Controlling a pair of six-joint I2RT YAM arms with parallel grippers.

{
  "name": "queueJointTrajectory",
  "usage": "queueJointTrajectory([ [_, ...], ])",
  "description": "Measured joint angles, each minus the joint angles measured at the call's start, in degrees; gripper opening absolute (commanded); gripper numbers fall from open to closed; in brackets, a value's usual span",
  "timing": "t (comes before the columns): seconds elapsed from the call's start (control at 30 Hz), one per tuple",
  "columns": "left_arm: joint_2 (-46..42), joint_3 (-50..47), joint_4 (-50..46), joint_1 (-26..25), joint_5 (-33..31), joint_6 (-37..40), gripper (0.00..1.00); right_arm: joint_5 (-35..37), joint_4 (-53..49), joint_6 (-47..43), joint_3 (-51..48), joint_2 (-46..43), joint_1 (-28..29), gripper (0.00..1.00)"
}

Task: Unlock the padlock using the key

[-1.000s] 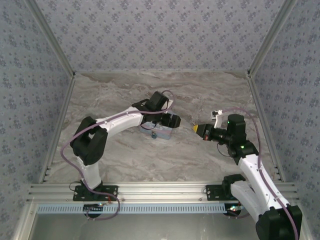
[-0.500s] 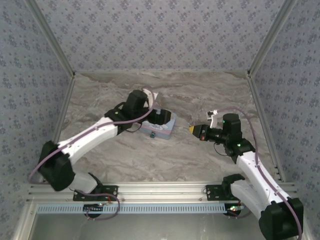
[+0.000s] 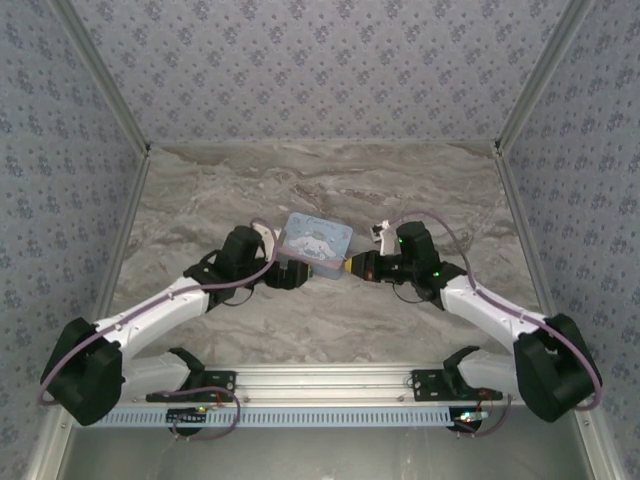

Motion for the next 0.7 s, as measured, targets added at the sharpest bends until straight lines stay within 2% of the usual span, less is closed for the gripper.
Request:
queueJointTrajectory([
  [0.13,0.2,-5.6,6.0,0.8,3.7,-1.8,0.99,1.5,3.7,1.7,2.8,5.8,1.1,0.00],
  [0.33,5.5,-8.1,15.3,2.4,7.6,-4.1,0.96,1.9,8.6,3.4,6.1,13.8,1.8,0.00],
  [0.7,14.9,-8.5,27.1,2.4,8.8,-6.9,0.92,2.4,8.5,3.1,9.4,20.9,1.8,0.00],
])
